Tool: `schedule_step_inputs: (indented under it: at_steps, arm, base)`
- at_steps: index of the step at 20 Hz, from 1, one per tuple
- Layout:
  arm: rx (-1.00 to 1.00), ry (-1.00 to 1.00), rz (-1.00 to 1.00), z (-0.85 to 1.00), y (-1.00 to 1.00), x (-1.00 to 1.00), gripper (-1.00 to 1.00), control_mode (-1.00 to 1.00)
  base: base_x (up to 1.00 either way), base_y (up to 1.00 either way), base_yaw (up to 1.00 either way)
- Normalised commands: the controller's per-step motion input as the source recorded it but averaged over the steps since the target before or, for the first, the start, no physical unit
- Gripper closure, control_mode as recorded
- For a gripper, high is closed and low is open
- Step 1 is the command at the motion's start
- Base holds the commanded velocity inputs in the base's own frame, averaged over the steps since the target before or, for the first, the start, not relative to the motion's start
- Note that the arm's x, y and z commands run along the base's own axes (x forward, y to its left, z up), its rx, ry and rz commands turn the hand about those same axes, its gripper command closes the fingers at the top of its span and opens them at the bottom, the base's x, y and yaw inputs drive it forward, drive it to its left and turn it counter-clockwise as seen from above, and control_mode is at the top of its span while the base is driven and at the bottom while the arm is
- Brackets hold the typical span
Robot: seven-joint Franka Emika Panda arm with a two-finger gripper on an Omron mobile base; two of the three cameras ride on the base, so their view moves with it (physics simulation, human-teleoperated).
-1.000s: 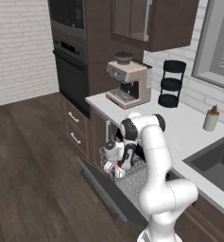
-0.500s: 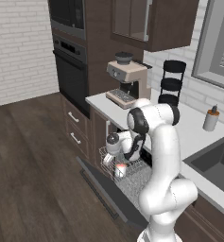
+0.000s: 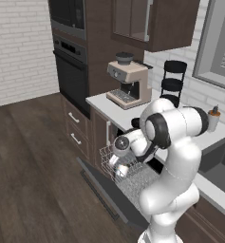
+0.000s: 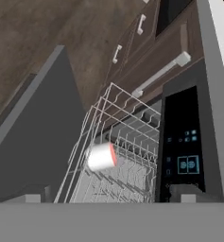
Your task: Pick up the cup and bowl from the counter, place them in the dishwasher, and close the dishwasher door.
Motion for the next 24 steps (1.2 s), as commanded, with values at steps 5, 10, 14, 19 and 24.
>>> schedule_step_inputs:
  at_steps: [5,10,14,19,24]
  arm:
    - [0.00,0.00,0.00,1.00,0.00,-0.11,-1.00,-1.00]
    - [0.00,0.00,0.00,1.00,0.00,0.00,-1.00,-1.00]
    - [0.00,0.00,0.00,1.00,0.00,0.00,-1.00,-1.00]
    - [0.00,0.07,0.00,1.00,0.00,0.01,-1.00,-1.00]
    - [0.00,0.21,-0.03,1.00,-0.01,0.20,-1.00,-1.00]
  base:
    - [0.00,0.00,0.00]
    - [0.00,0.00,0.00]
    - [0.00,0.00,0.00]
    - [0.00,0.00,0.00]
    - [0.00,0.00,0.00]
